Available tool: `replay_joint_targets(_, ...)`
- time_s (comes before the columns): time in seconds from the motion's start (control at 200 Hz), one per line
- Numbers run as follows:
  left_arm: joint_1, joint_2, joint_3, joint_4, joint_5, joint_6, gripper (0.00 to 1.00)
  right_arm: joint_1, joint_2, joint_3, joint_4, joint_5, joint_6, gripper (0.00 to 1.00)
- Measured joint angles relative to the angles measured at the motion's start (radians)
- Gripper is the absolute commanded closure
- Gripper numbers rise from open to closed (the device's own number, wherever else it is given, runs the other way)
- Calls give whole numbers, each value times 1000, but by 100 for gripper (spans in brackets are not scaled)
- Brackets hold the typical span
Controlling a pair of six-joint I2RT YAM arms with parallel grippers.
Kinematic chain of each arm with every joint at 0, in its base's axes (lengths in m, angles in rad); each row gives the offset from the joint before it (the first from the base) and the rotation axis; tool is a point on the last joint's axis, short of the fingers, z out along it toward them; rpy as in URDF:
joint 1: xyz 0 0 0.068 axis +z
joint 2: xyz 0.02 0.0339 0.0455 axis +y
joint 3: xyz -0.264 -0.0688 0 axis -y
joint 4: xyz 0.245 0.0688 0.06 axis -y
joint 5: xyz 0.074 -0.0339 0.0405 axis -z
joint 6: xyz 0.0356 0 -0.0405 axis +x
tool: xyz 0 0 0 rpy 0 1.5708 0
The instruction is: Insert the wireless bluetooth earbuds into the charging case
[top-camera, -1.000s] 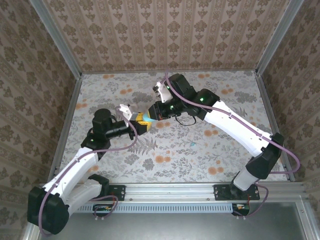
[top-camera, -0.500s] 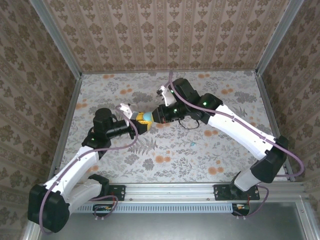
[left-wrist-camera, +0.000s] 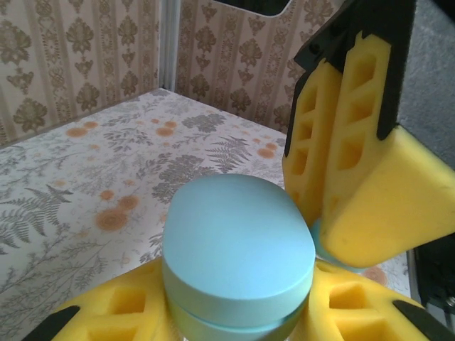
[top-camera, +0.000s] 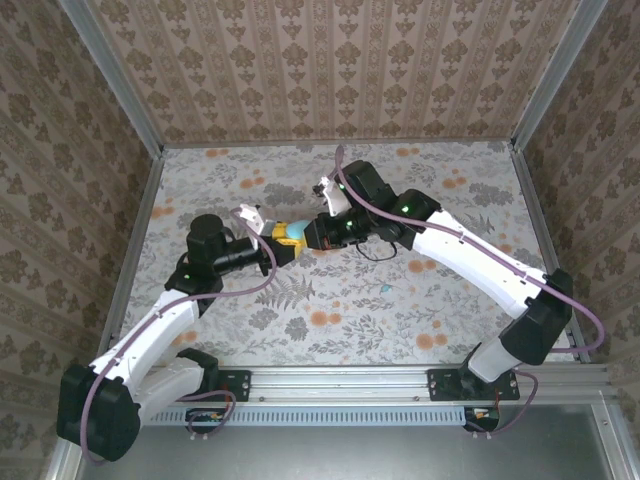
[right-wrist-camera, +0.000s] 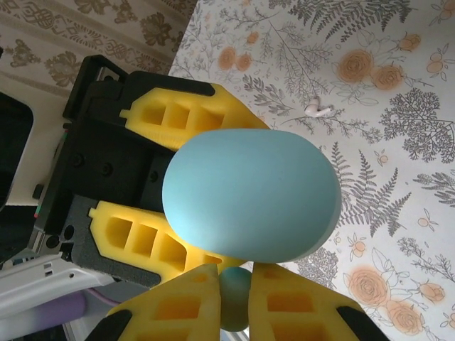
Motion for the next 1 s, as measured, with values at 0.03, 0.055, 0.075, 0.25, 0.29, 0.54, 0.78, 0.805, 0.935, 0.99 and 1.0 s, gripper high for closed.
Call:
replay_joint_targets(0.03,0,0,0,0,-5,0,88,-2,9,11,-6,-3,-2,88)
replay_joint_targets(0.055,0,0,0,0,-10,0,88,-5,14,18,-11,-6,-3,88)
replay_joint_targets(0.075,0,0,0,0,-13,0,88,-6,19,26,-16,-7,-3,88)
replay_joint_targets(0.25,0,-3,2,0,-22,0,88,-13,40,66,-52,-21,-3,88)
replay_joint_targets(0.29,0,-5,3,0,-23,0,88,-15,43,74,-58,-24,-3,88)
replay_joint_targets(0.54,0,-6,22,2,-23,1,88,-18,48,115,-85,-29,-2,88)
replay_joint_targets(0.78,0,-6,29,2,-14,4,89,-21,50,134,-105,-30,-3,88)
replay_joint_targets(0.805,0,-6,29,2,-14,5,89,-21,50,135,-108,-32,-3,88)
replay_joint_targets(0.935,0,-6,34,2,-10,13,88,-24,50,142,-113,-36,-3,88)
replay_joint_targets(0.99,0,-6,34,1,-10,16,89,-24,51,142,-113,-37,-3,88)
replay_joint_targets(1.0,0,-6,34,1,-10,17,89,-24,51,142,-113,-37,-3,88)
